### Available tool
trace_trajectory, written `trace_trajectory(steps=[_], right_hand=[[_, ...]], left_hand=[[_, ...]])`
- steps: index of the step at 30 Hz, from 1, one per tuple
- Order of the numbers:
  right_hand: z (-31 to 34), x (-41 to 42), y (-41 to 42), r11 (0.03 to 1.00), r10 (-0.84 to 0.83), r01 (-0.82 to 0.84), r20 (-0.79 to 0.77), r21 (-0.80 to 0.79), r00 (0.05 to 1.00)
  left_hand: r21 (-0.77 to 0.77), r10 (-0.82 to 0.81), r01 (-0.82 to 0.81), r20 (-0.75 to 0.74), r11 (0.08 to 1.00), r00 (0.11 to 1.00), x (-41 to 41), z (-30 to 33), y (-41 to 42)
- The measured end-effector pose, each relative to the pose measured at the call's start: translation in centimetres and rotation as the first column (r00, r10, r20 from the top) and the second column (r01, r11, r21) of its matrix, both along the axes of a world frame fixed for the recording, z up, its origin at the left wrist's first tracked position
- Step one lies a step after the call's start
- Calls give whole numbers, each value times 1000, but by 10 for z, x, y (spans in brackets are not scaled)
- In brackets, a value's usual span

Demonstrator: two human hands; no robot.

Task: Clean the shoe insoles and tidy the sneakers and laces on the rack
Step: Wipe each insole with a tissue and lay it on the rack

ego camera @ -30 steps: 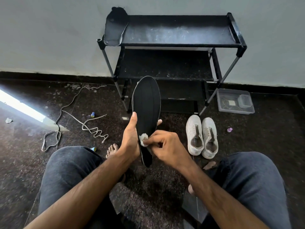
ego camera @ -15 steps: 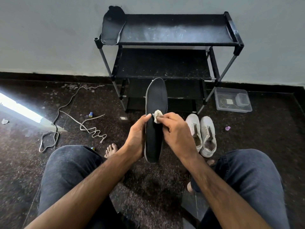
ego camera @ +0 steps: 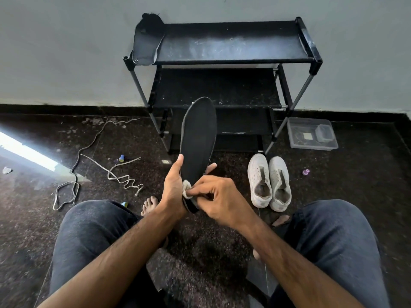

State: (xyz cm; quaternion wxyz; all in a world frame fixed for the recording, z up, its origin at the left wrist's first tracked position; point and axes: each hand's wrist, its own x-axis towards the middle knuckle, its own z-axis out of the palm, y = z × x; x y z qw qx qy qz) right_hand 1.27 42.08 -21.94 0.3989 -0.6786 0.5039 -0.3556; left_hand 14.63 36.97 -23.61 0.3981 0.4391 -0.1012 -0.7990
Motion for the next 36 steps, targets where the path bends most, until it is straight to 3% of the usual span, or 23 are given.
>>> trace_trajectory(steps=[3,5,8,10,13,17,21,24,25,27,29,31,33,36], right_hand=[[4,-12,-10,989,43,-63,147,133,988],[7,-19,-18,990,-89,67,191,122,977],[6,-26,-28,925,-340,332,-9,-184,941],[1,-22,-28,902,-324,233,-211,-364,922],[-11,-6,-21,929,-226,86,-369,-361,902],[-9,7,-5,983,-80,52,-158,-177,984],[3,-3,-2,997,38,-42,57,59,998],[8,-14,-12,985,-27,-21,276,170,961],[8,-17,-16,986,-116,77,274,149,955],[7,-19,-21,952,-294,300,99,-55,951],[1,-14,-21,926,-313,278,-108,-257,944],[-3,-1,-15,957,-208,154,-211,-246,955],[-4,10,-5,978,-130,100,-163,-181,978],[-1,12,6,997,-59,60,40,-40,997]], left_hand=[[-21,14,-15,-24,1000,1000,-4,2,-1],[-52,3,-4,-25,999,1000,-7,5,1],[-115,-12,10,-14,993,1000,-8,4,6],[-108,2,-4,-16,994,1000,-7,4,6],[-57,4,-6,-37,998,999,-5,-1,2],[-41,45,-46,-20,998,999,4,-4,-4],[-89,114,-111,33,990,993,4,0,-6],[-70,47,-46,20,997,999,-3,5,-4],[-68,24,-22,23,997,999,-5,5,-2],[-84,11,-8,43,996,999,-7,3,2],[-84,12,-8,46,996,999,-6,3,3],[-32,29,-29,6,999,1000,-4,5,1],[-26,96,-96,7,995,995,-1,3,-3],[-78,176,-174,22,982,984,7,2,-8]])
